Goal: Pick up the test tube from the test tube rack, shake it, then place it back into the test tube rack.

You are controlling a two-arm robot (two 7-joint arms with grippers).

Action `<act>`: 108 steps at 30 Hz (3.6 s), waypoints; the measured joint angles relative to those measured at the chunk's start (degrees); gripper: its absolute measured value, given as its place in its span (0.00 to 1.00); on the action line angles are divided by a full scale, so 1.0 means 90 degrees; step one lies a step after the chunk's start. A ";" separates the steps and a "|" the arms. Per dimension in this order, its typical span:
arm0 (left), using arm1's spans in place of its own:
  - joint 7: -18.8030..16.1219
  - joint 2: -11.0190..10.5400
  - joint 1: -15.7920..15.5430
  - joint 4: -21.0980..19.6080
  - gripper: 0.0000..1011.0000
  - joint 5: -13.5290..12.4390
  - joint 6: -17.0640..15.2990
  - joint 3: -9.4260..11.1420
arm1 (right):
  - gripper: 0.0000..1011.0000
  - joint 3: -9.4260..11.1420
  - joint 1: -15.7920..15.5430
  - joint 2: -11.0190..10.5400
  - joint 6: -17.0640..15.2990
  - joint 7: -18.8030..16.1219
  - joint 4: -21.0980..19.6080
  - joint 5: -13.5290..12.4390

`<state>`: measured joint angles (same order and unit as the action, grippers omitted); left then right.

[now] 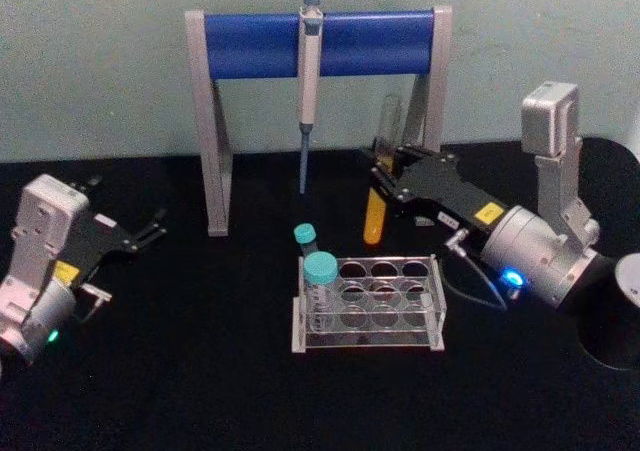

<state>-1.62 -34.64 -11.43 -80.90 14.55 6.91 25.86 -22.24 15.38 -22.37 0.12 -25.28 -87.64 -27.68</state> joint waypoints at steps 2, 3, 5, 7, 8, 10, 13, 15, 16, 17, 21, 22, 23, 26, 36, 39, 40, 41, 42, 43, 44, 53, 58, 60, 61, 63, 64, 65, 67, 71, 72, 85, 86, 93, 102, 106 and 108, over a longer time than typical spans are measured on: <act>0.0000 0.0000 0.0000 0.0000 0.99 0.0000 0.0000 0.0000 | 0.22 0.0044 0.0013 -0.0002 0.0023 0.0068 0.0024 0.0035; 0.0000 0.0000 0.0000 0.0000 0.99 0.0000 0.0000 0.0000 | 0.22 0.0063 0.0012 -0.0008 0.0027 0.0091 0.0025 0.0045; 0.0000 0.0000 0.0000 0.0000 0.99 0.0000 0.0000 0.0000 | 0.22 0.0102 -0.0001 -0.0026 0.0030 0.0133 0.0017 0.0067; 0.0000 0.0000 0.0000 0.0000 0.99 0.0000 0.0000 0.0000 | 0.22 0.0165 -0.0045 -0.0058 0.0029 0.0195 -0.0022 0.0101; 0.0000 0.0000 0.0000 0.0000 0.99 0.0000 0.0000 0.0000 | 0.22 0.0184 -0.0060 -0.0069 0.0028 0.0214 -0.0034 0.0111; 0.0000 0.0000 0.0000 0.0000 0.99 0.0000 0.0000 0.0000 | 0.22 0.0242 -0.0110 -0.0099 0.0018 0.0257 -0.0076 0.0136; 0.0000 0.0000 0.0000 0.0000 0.99 0.0000 0.0000 0.0000 | 0.22 0.0297 -0.0163 -0.0121 0.0003 0.0290 -0.0120 0.0156; 0.0000 0.0000 0.0000 0.0000 0.99 0.0000 0.0000 0.0000 | 0.22 0.0314 -0.0185 -0.0125 -0.0010 0.0294 -0.0139 0.0164; 0.0000 0.0000 0.0000 0.0000 0.99 0.0000 0.0000 0.0000 | 0.22 0.0321 -0.0193 -0.0127 -0.0013 0.0294 -0.0147 0.0167; 0.0000 0.0000 0.0000 0.0000 0.99 0.0000 0.0000 0.0000 | 0.22 0.0332 -0.0204 -0.0127 -0.0017 0.0295 -0.0156 0.0176; 0.0000 0.0000 0.0000 0.0000 0.99 0.0000 0.0000 0.0000 | 0.22 0.0350 -0.0209 -0.0116 -0.0027 0.0291 -0.0156 0.0186; 0.0000 0.0000 0.0000 0.0000 0.99 0.0000 0.0000 0.0000 | 0.22 0.0353 -0.0209 -0.0106 -0.0029 0.0289 -0.0154 0.0192; 0.0000 0.0000 0.0000 0.0000 0.99 0.0000 0.0000 0.0000 | 0.22 0.0354 -0.0209 -0.0103 -0.0030 0.0288 -0.0153 0.0196; 0.0000 0.0000 0.0000 0.0000 0.99 0.0000 0.0000 0.0000 | 0.22 0.0362 -0.0217 -0.0096 -0.0036 0.0286 -0.0154 0.0211; 0.0000 0.0000 0.0000 0.0000 0.99 0.0000 0.0000 0.0000 | 0.22 0.0377 -0.0229 -0.0081 -0.0053 0.0274 -0.0178 0.0250; 0.0000 0.0000 0.0000 0.0000 0.99 0.0000 0.0000 0.0000 | 0.22 0.0380 -0.0235 -0.0080 -0.0052 0.0263 -0.0192 0.0255; 0.0000 0.0000 0.0000 0.0000 0.99 0.0000 0.0000 0.0000 | 0.22 0.0383 -0.0238 -0.0080 -0.0050 0.0257 -0.0199 0.0257; 0.0000 0.0000 0.0000 0.0000 0.99 0.0000 0.0000 0.0000 | 0.22 0.0385 -0.0240 -0.0079 -0.0049 0.0254 -0.0201 0.0258; 0.0000 0.0000 0.0000 0.0000 0.99 0.0000 0.0000 0.0000 | 0.22 0.0387 -0.0240 -0.0079 -0.0048 0.0252 -0.0203 0.0259; 0.0000 0.0000 0.0000 0.0000 0.99 0.0000 0.0000 0.0000 | 0.22 0.0388 -0.0242 -0.0078 -0.0047 0.0251 -0.0203 0.0259; 0.0000 0.0000 0.0000 0.0000 0.99 0.0000 0.0000 0.0000 | 0.22 0.0391 -0.0246 -0.0079 -0.0046 0.0250 -0.0205 0.0260; 0.0000 0.0000 0.0000 0.0000 0.99 0.0000 0.0000 0.0000 | 0.22 0.0402 -0.0294 -0.0106 -0.0042 0.0230 -0.0267 0.0268; 0.0000 0.0000 0.0000 0.0000 0.99 0.0000 0.0000 0.0000 | 0.22 0.0413 -0.0389 -0.0159 -0.0046 0.0219 -0.0391 0.0267; 0.0000 0.0000 0.0000 0.0000 0.99 0.0000 0.0000 0.0000 | 0.22 0.0423 -0.0429 -0.0179 -0.0053 0.0219 -0.0438 0.0263; 0.0000 0.0000 0.0000 0.0000 0.99 0.0000 0.0000 0.0000 | 0.22 0.0435 -0.0478 -0.0199 -0.0065 0.0222 -0.0491 0.0254; 0.0000 0.0000 0.0000 0.0000 0.99 0.0000 0.0000 0.0000 | 0.22 0.0449 -0.0523 -0.0221 -0.0074 0.0224 -0.0540 0.0244; 0.0000 0.0000 0.0000 0.0000 0.99 0.0000 0.0000 0.0000 | 0.22 0.0464 -0.0581 -0.0250 -0.0086 0.0230 -0.0596 0.0232; 0.0000 0.0000 0.0000 0.0000 0.99 0.0000 0.0000 0.0000 | 0.22 0.0472 -0.0607 -0.0262 -0.0092 0.0235 -0.0621 0.0224; 0.0000 0.0000 0.0000 0.0000 0.99 0.0000 0.0000 0.0000 | 0.22 0.0497 -0.0690 -0.0301 -0.0114 0.0248 -0.0695 0.0204; 0.0000 0.0000 0.0000 0.0000 0.99 0.0000 0.0000 0.0000 | 0.22 0.0530 -0.0808 -0.0356 -0.0140 0.0278 -0.0793 0.0179; 0.0000 0.0000 0.0000 0.0000 0.99 0.0000 0.0001 0.0000 | 0.22 0.0535 -0.0832 -0.0365 -0.0145 0.0283 -0.0808 0.0174; 0.0000 0.0000 0.0000 0.0000 0.99 0.0000 0.0000 0.0000 | 0.22 0.0556 -0.1047 -0.0416 -0.0237 0.0384 -0.0903 0.0186; 0.0000 0.0000 0.0000 0.0000 0.99 0.0000 0.0000 0.0000 | 0.22 0.0553 -0.1048 -0.0411 -0.0243 0.0391 -0.0897 0.0196; 0.0000 0.0000 0.0000 0.0000 0.99 0.0000 0.0000 0.0000 | 0.22 0.0542 -0.1050 -0.0386 -0.0273 0.0438 -0.0863 0.0266; 0.0000 0.0000 0.0000 0.0000 0.99 0.0000 0.0000 0.0000 | 0.22 0.0539 -0.1035 -0.0348 -0.0288 0.0458 -0.0804 0.0335; 0.0000 0.0000 0.0000 0.0000 0.99 0.0000 0.0000 0.0000 | 0.22 0.0539 -0.1000 -0.0328 -0.0285 0.0454 -0.0746 0.0358; 0.0000 0.0000 0.0000 0.0000 0.99 0.0000 0.0000 0.0000 | 0.22 0.0539 -0.0985 -0.0319 -0.0281 0.0454 -0.0715 0.0370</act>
<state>-1.62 -34.65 -11.43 -80.90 14.55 6.91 25.86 -17.39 6.52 -25.24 -2.41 -21.19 -94.07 -24.35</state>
